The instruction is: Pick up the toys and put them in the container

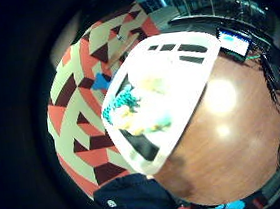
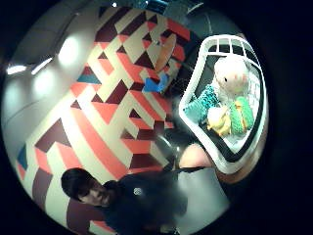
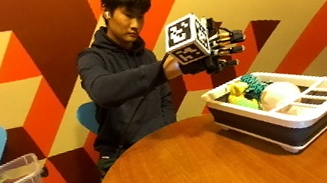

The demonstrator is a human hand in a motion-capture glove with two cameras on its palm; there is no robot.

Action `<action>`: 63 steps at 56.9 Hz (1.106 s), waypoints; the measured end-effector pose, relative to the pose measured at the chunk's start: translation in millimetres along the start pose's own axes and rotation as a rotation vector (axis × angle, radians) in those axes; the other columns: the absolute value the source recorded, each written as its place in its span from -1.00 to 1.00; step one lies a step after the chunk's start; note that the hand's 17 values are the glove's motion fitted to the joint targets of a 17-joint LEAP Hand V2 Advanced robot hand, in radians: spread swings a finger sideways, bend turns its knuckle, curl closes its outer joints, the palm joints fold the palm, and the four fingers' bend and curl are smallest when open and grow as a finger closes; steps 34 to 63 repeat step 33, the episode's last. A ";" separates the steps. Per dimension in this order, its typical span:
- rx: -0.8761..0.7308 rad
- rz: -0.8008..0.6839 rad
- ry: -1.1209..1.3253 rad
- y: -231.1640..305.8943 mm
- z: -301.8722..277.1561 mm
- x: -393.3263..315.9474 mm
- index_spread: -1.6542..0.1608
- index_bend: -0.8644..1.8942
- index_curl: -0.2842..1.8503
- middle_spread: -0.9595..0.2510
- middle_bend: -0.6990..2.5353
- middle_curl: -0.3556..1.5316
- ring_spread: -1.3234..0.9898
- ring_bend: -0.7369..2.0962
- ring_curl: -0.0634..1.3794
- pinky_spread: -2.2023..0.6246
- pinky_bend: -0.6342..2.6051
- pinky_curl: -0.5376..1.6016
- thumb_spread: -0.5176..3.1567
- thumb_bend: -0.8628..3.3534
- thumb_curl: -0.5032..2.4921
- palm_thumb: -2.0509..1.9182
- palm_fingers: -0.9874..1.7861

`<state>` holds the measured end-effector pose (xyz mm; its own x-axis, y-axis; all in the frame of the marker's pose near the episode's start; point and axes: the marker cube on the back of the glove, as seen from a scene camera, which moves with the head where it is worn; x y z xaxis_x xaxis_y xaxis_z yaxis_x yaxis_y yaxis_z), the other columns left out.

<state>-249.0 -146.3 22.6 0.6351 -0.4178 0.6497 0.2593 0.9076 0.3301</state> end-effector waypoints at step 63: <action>0.241 0.039 0.207 86.2 -69.2 79.5 0.63 -0.11 -0.26 0.63 -0.49 -0.42 0.12 -0.39 -0.72 0.56 -0.32 -0.16 -0.05 -0.59 -0.42 0.19 -0.37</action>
